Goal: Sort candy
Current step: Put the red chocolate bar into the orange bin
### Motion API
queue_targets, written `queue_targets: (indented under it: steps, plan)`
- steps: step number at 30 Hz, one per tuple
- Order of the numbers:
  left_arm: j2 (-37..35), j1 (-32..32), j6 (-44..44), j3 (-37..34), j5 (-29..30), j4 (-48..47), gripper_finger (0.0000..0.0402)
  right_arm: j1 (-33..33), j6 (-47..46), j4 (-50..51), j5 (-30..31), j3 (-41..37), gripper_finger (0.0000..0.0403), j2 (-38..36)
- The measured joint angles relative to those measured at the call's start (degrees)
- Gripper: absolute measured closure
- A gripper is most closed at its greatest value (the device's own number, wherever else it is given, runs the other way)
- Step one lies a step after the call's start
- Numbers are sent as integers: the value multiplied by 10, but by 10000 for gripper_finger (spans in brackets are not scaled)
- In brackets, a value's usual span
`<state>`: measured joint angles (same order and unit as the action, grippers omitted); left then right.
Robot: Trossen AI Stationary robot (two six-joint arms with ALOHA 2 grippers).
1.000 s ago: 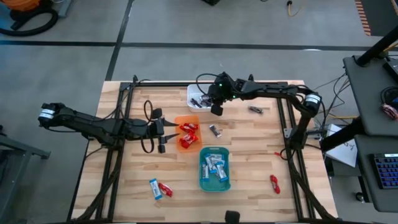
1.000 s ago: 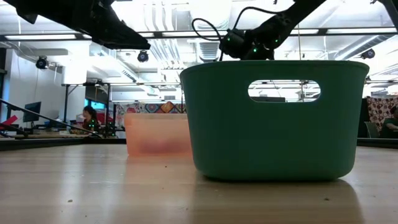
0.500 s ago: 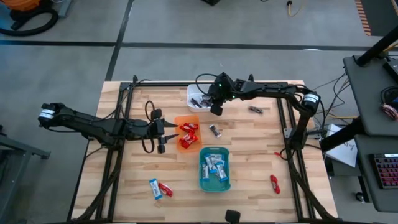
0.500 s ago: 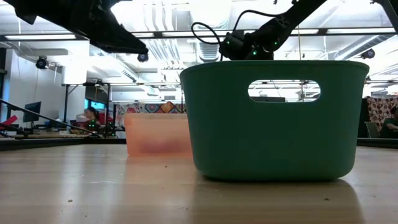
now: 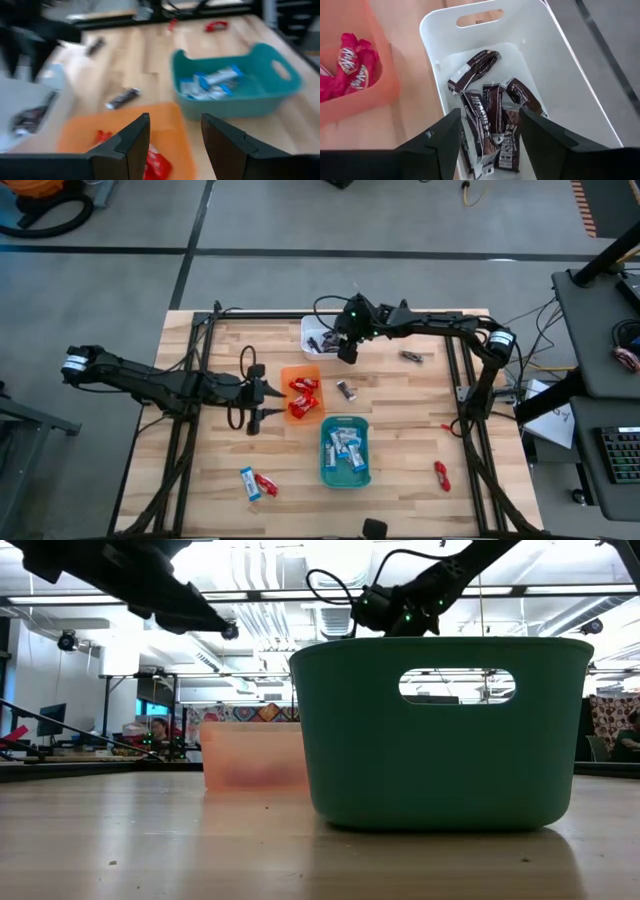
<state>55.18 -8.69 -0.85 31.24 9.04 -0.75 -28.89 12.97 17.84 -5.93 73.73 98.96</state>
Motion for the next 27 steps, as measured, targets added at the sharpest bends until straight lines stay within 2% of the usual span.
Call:
queue_targets:
  steps: [9, 13, 22, 27]
  plan:
    - [15, -14, 10, 0, -95, -25, 240, 32, -44, 166, -7, 44, 221, -23]
    - [41, -41, 41, 0, -148, -39, 240, 53, -48, 210, -38, 41, 227, -43]
    - [105, -159, 153, 0, -158, -48, 240, 88, -85, 240, -50, 7, 228, -107]
    - [137, -191, 232, 2, -146, -43, 240, 100, -102, 239, -50, 0, 227, -144]
